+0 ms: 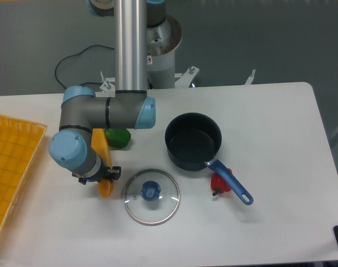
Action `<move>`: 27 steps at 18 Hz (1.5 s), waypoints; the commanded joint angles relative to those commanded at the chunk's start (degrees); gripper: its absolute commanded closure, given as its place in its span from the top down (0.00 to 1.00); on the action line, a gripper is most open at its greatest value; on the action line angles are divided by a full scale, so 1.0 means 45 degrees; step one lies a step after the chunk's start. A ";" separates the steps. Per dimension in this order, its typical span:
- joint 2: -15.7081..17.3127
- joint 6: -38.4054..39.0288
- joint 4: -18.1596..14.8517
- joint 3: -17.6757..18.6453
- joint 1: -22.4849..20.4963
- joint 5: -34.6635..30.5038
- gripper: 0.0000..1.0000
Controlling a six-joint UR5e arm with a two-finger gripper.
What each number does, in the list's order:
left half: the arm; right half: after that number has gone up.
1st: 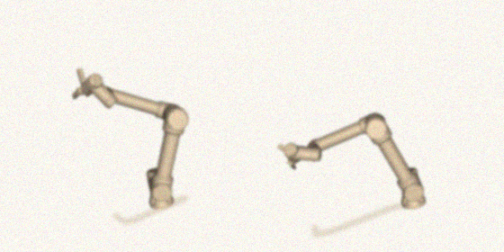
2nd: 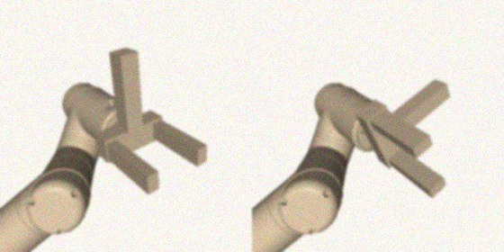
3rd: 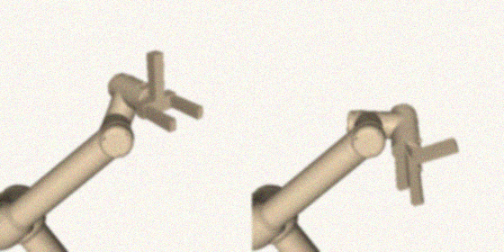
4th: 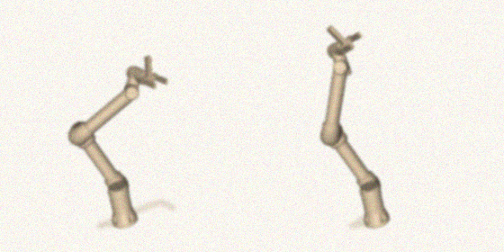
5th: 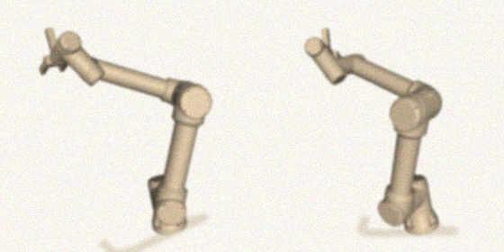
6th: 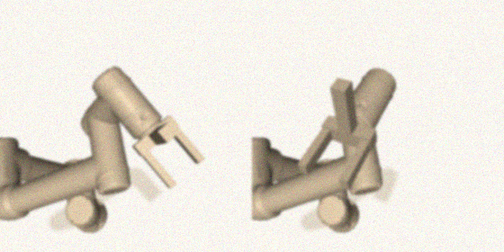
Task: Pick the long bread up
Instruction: 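Close the gripper around the bread loaf, then lift the gripped bread loaf up off the table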
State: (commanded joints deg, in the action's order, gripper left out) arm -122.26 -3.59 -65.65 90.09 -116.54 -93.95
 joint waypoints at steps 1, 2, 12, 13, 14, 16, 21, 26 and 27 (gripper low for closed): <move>0.0039 -0.0236 -0.0020 0.0000 0.0000 -0.0020 0.30; 0.0058 -0.0335 -0.0020 0.0000 0.0000 -0.0020 0.27; 0.0176 -0.0492 -0.0273 -0.0039 0.0000 -0.0020 0.17; 0.0176 -0.0492 -0.0332 -0.0039 0.0000 -0.0020 0.17; 0.0195 -0.0511 -0.0332 -0.0039 0.0000 0.0000 0.17; 0.0195 -0.0512 -0.0352 -0.0155 0.0000 0.0000 0.17; 0.0195 -0.1038 -0.1406 -0.0488 0.0000 0.0000 0.17; 0.0429 -0.1058 -0.1854 -0.0683 -0.0058 -0.0039 0.17; 0.0468 -0.1058 -0.2049 -0.0780 -0.0078 -0.0020 0.17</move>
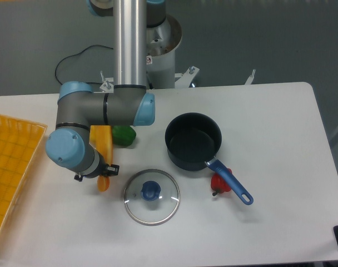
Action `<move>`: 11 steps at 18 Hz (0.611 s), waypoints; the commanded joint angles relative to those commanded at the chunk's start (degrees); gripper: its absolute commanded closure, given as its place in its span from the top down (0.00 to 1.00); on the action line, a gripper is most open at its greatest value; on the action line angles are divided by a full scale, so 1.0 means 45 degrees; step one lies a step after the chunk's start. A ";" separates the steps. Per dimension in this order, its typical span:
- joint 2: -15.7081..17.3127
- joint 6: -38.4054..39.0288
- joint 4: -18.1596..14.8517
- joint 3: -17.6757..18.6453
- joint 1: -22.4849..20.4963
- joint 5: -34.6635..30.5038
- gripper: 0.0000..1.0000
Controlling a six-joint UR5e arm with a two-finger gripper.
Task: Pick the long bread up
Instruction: 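Lift the gripped bread loaf up off the table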
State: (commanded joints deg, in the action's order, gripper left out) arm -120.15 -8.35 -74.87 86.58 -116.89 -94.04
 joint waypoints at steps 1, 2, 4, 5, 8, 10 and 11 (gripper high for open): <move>0.0039 0.0000 -0.0118 -0.0078 -0.0020 0.0000 0.17; 0.0039 0.0000 -0.0138 -0.0137 -0.0039 0.0020 0.17; 0.0098 0.0000 -0.0158 -0.0196 -0.0078 0.0020 0.17; 0.0117 0.0000 -0.0178 -0.0196 -0.0078 0.0020 0.17; 0.0137 0.0000 -0.0197 -0.0196 -0.0059 -0.0019 0.17; 0.0292 0.0000 -0.0352 -0.0216 -0.0059 -0.0097 0.17; 0.0390 -0.0039 -0.0605 -0.0235 -0.0078 -0.0117 0.17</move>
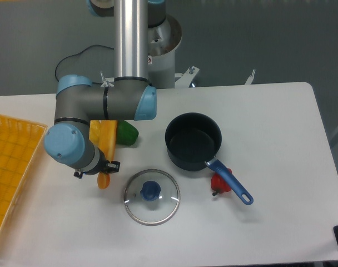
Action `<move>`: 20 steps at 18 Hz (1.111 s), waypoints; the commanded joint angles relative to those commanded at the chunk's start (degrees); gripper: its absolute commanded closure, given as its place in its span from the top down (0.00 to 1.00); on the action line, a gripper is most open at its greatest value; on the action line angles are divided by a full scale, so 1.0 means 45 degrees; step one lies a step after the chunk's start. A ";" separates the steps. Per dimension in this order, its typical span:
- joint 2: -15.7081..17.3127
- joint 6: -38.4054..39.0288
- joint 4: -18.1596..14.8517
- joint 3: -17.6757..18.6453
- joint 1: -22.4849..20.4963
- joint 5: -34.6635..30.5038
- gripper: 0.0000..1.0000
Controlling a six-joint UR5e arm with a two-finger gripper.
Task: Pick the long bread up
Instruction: 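Lift the gripped bread loaf up off the table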
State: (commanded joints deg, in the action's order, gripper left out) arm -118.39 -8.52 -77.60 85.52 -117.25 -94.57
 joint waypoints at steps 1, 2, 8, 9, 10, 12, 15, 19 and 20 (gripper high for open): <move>0.0059 -0.0078 -0.0254 -0.0097 0.0000 -0.0020 0.17; 0.0156 -0.0465 -0.0469 -0.0233 -0.0020 -0.0039 0.17; 0.0976 -0.2321 -0.0647 -0.0528 -0.0449 -0.0059 0.17; 0.1094 -0.2847 -0.0647 -0.0528 -0.0488 -0.0078 0.17; 0.1191 -0.3490 -0.0608 -0.0528 -0.0566 -0.0059 0.17; 0.1367 -0.4197 -0.0569 -0.0547 -0.0995 0.0077 0.17; 0.1582 -0.4860 -0.0510 -0.0664 -0.1404 0.0136 0.17; 0.1720 -0.6227 -0.0452 -0.0781 -0.1992 0.0468 0.17; 0.1874 -0.6618 -0.0471 -0.0781 -0.2070 0.0469 0.17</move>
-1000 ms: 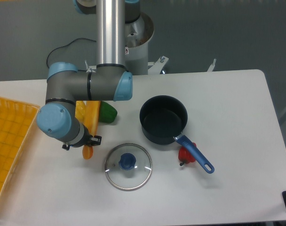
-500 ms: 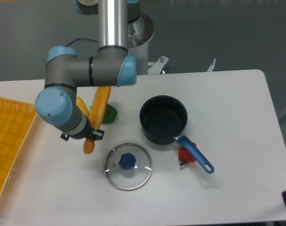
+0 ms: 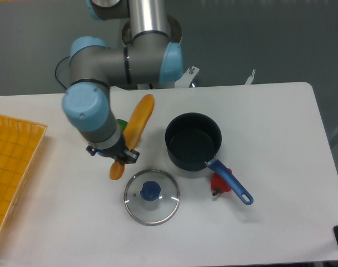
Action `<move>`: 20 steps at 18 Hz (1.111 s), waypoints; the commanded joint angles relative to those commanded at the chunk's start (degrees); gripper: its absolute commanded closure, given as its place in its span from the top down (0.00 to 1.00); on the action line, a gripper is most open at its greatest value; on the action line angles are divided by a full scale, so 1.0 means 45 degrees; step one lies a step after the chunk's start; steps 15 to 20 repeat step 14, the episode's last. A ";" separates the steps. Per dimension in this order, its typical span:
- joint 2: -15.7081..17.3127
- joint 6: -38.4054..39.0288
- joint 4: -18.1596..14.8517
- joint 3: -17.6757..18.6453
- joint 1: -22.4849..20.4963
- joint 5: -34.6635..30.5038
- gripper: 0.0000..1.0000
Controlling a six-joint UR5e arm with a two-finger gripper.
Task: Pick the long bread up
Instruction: 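Lift the gripped bread loaf up off the table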
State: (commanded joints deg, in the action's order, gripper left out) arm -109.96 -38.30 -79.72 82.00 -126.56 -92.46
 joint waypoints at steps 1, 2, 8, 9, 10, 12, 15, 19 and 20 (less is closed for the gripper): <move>0.0118 -0.0371 0.0000 0.0000 -0.0155 0.0097 0.17; 0.0177 -0.0626 0.0000 0.0000 -0.0292 0.0368 0.17; 0.0372 -0.0727 0.0019 0.0156 -0.0450 0.0840 0.17; 0.0373 -0.0727 0.0019 0.0156 -0.0450 0.0859 0.17; 0.0373 -0.0727 0.0019 0.0118 -0.0450 0.0859 0.17; 0.0392 -0.0727 0.0019 0.0078 -0.0430 0.0879 0.17; 0.0392 -0.0727 0.0000 0.0117 -0.0450 0.0879 0.17; 0.0392 -0.0727 0.0000 0.0117 -0.0450 0.0879 0.17; 0.0392 -0.0727 0.0000 0.0117 -0.0450 0.0879 0.17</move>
